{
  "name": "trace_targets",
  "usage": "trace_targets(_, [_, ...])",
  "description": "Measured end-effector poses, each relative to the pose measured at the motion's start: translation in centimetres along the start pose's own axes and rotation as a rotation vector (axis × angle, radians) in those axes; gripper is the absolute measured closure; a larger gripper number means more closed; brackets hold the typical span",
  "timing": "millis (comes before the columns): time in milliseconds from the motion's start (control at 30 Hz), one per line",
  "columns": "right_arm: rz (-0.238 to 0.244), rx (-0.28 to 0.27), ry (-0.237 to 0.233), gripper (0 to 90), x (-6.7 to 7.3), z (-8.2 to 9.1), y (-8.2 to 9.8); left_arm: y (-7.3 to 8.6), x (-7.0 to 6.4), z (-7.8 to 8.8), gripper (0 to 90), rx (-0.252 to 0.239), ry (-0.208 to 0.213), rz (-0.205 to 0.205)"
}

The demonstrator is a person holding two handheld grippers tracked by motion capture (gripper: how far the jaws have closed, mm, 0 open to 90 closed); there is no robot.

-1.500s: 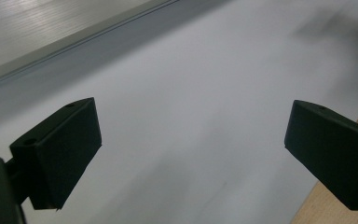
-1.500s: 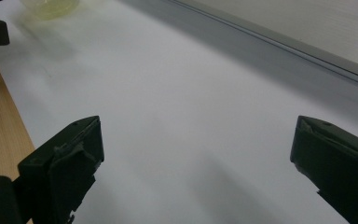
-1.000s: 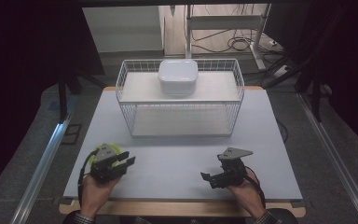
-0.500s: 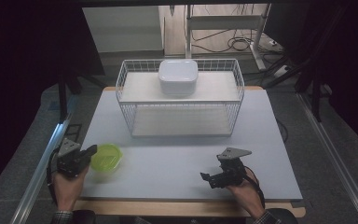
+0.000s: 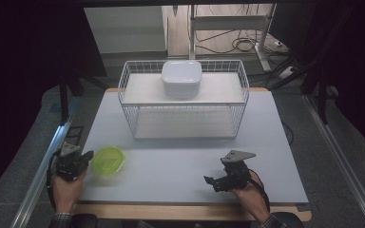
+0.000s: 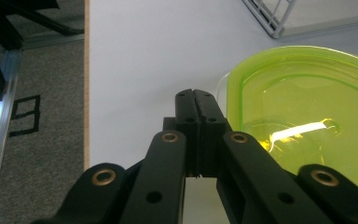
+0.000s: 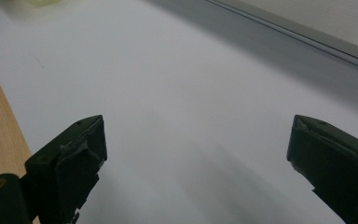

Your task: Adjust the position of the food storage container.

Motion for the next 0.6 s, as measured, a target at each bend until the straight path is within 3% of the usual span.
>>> trace_targets(100, [-0.001,0.001,-0.001,5.1,0.0,-0.1,0.0,0.0,-0.2,0.0,89.7,0.003,0.009,0.001])
trace_targets(367, [0.002,0.018,-0.005,5.3,0.1,-0.3,0.1,-0.3,-2.7,-0.1,89.7,0.016,0.081,-0.031])
trace_targets(433, [0.000,0.019,-0.005,5.3,0.1,-0.3,0.1,-0.5,-4.3,-0.1,89.7,0.020,0.113,-0.064])
trace_targets(500, [-0.001,0.019,-0.005,5.3,0.1,-0.3,0.1,-0.6,-4.9,-0.2,89.7,0.020,0.124,-0.075])
trace_targets(533, [-0.002,0.021,-0.005,5.3,0.0,-0.3,0.1,-0.8,-5.9,-0.3,89.7,0.018,0.160,-0.086])
trace_targets(567, [-0.002,0.021,-0.005,5.3,0.0,-0.3,0.1,-0.8,-5.9,-0.3,89.7,0.018,0.160,-0.086])
trace_targets(600, [-0.002,0.021,-0.005,5.3,0.0,-0.3,0.1,-0.9,-6.9,-0.4,89.7,0.015,0.193,-0.101])
Point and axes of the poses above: each handheld gripper's, and its own axes: z roughly backward along the jaws, y roughly out of its underside, x roughly to its left, the point moved 3 cm from there along -z, roughly forward along the jaws, and after that the axes turned 5 degrees about -y, right-handed, at the moved point
